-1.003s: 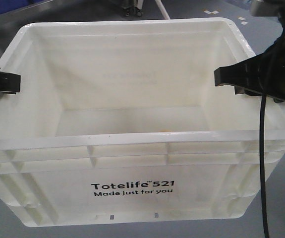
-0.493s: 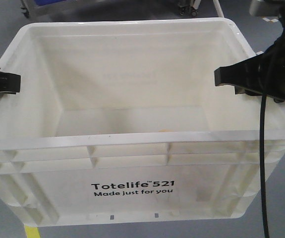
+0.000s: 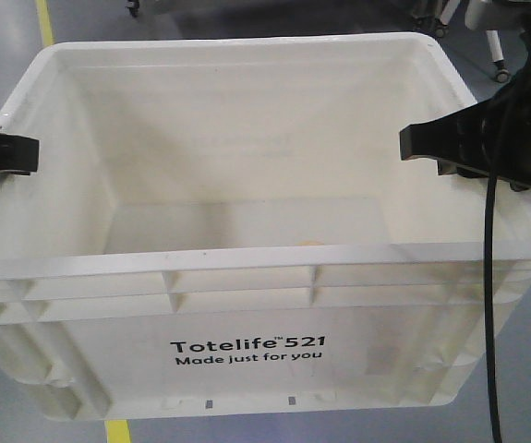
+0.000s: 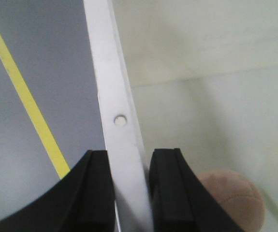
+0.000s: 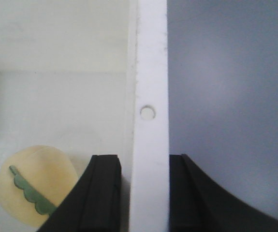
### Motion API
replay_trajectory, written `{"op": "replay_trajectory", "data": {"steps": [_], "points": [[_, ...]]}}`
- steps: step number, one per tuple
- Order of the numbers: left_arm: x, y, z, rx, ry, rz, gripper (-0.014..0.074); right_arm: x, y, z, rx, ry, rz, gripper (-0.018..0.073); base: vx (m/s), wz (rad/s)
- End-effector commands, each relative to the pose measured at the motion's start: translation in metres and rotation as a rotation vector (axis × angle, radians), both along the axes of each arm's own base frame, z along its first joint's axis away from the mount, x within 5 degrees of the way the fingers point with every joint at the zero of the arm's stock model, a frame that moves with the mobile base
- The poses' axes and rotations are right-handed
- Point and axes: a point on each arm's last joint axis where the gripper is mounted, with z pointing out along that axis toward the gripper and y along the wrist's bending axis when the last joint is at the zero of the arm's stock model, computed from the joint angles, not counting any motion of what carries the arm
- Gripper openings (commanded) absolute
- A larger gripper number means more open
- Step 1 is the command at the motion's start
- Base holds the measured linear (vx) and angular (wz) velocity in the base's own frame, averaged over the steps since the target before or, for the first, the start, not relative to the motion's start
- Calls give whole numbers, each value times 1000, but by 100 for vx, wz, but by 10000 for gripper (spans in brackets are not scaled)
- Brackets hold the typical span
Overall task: Place moving items into box and shelve
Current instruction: 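Keep holding the tote while the base drives along the aisle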
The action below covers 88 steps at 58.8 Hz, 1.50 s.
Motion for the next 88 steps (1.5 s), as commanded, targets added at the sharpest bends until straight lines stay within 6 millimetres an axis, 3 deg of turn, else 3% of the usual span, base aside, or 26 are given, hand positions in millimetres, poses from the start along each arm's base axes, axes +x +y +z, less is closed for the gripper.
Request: {"op": "replay_trajectory", "data": {"steps": [1, 45, 88], "points": [[-3, 1, 26, -45, -178, -26, 140, 0, -7, 27, 1, -186, 27, 110, -9, 36], [-3, 1, 26, -45, -178, -26, 140, 0, -7, 27, 1, -186, 27, 110, -8, 33], [-3, 1, 26, -45, -178, -26, 140, 0, -7, 27, 1, -186, 27, 110, 0, 13]]}}
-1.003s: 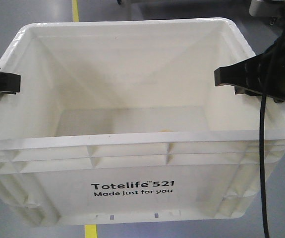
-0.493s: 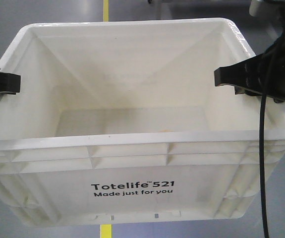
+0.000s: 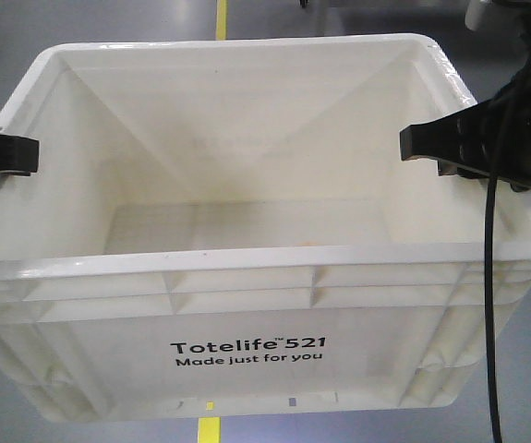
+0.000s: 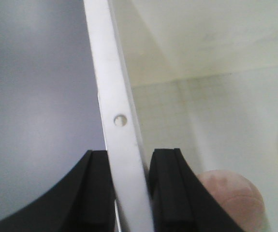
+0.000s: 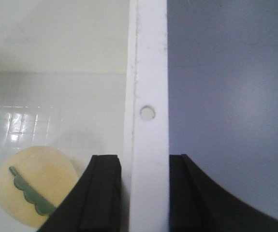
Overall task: Place moving items into box and shelve
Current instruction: 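Keep holding the tote while the base drives along the aisle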
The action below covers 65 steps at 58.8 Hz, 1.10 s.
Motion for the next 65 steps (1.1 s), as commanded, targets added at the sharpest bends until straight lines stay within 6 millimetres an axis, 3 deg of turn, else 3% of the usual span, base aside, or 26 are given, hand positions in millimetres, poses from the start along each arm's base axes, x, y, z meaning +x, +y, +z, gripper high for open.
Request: {"op": "replay_trajectory", "data": {"steps": [1, 65], "points": [[-3, 1, 26, -45, -181, -26, 140, 1, -7, 27, 2, -188, 28, 110, 5, 11], [-3, 1, 26, -45, -181, -26, 140, 1, -7, 27, 2, -188, 28, 110, 12, 12]]}}
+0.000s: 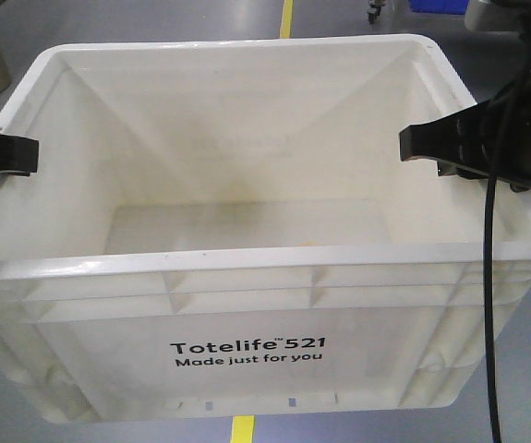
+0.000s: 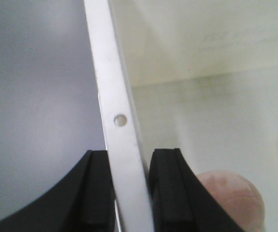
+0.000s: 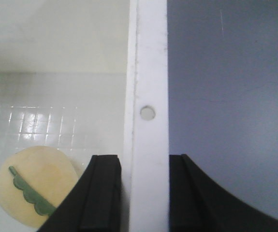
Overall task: Place moving items into box and shelve
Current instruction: 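Keep holding the tote while the base drives along the aisle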
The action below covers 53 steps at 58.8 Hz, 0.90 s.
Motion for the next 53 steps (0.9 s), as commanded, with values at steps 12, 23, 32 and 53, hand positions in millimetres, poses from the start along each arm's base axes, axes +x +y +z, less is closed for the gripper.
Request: {"op": "replay_trajectory", "data": {"steps": [12, 23, 32, 53], "points": [[-3, 1, 26, -45, -181, -26, 140, 0, -7, 27, 2, -187, 27, 110, 19, 6], [-3, 1, 26, -45, -181, -26, 140, 0, -7, 27, 2, -187, 27, 110, 23, -1], [-3, 1, 26, -45, -181, -26, 140, 0, -7, 27, 2, -187, 27, 110, 25, -5], [-3, 1, 26, -45, -181, -26, 140, 0, -7, 27, 2, -187, 27, 110, 28, -7]]}}
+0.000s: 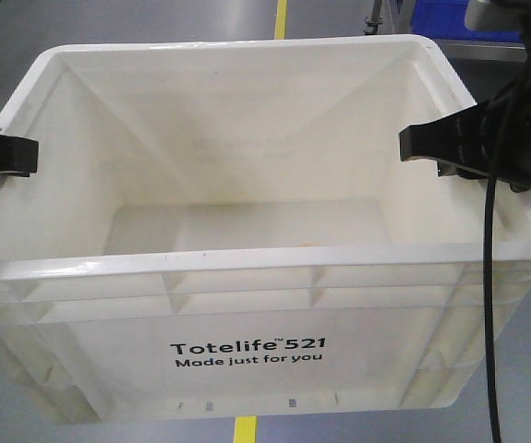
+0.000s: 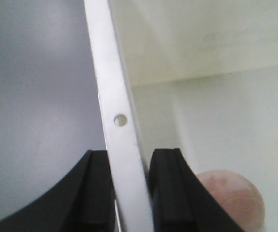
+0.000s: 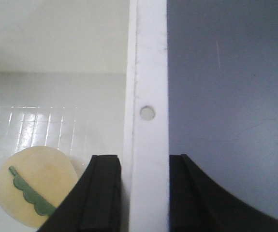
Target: Place moving items into box and shelve
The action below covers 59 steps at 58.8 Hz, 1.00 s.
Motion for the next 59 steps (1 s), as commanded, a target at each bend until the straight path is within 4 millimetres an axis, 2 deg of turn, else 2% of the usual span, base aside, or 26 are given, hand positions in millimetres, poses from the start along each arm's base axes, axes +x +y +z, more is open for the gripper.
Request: {"op": "replay_trajectory", "data": {"steps": [1, 59], "points": [[-2, 1, 26, -46, -184, -27, 140, 1, -7, 27, 2, -188, 28, 110, 29, -8], [-2, 1, 26, -46, -184, -27, 140, 1, -7, 27, 2, -188, 28, 110, 36, -1]]}}
